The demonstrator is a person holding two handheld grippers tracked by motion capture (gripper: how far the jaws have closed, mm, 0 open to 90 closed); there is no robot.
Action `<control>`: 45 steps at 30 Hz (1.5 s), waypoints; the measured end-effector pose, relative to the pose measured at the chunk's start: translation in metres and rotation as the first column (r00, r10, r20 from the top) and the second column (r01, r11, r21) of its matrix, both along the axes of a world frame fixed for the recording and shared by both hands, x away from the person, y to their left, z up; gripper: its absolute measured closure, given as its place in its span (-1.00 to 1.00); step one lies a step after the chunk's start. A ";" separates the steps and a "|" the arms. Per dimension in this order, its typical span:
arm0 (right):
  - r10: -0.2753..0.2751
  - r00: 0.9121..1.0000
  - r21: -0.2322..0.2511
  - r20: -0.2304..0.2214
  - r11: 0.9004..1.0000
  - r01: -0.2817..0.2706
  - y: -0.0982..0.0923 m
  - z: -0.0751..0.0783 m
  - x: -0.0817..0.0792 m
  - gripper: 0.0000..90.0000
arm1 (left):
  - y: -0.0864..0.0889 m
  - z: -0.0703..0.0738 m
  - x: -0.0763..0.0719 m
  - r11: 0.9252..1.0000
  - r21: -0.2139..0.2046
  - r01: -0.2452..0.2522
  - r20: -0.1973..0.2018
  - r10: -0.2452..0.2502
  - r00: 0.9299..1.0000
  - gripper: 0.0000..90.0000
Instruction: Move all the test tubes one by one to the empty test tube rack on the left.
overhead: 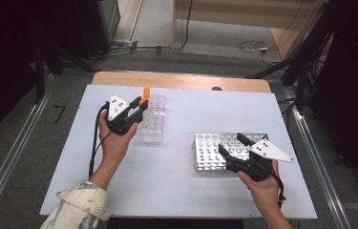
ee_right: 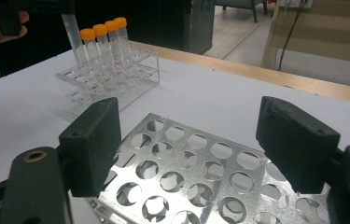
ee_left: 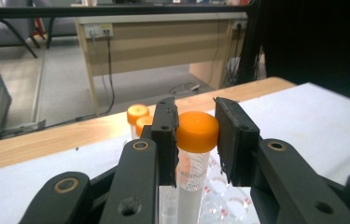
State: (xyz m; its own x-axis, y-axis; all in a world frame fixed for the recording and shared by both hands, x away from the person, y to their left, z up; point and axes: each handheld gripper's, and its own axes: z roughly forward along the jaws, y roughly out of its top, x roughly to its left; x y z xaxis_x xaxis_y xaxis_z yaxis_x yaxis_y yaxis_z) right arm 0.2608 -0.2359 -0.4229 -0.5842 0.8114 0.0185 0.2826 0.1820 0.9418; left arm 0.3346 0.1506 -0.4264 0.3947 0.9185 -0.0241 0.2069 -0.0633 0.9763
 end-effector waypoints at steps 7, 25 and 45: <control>-0.001 1.000 0.000 0.000 1.000 0.001 -0.001 0.000 0.000 -0.54 | -0.002 -0.012 0.000 1.000 0.020 -0.012 -0.018 0.013 1.000 0.58; -0.006 1.000 0.004 -0.002 1.000 0.006 -0.002 0.000 0.000 -0.54 | -0.002 -0.020 -0.001 0.999 0.035 -0.014 -0.046 0.016 0.999 0.58; -0.011 1.000 -0.002 -0.010 1.000 0.011 -0.003 -0.003 0.002 -0.53 | -0.004 -0.024 -0.004 1.000 -0.012 -0.006 -0.096 0.005 0.995 0.15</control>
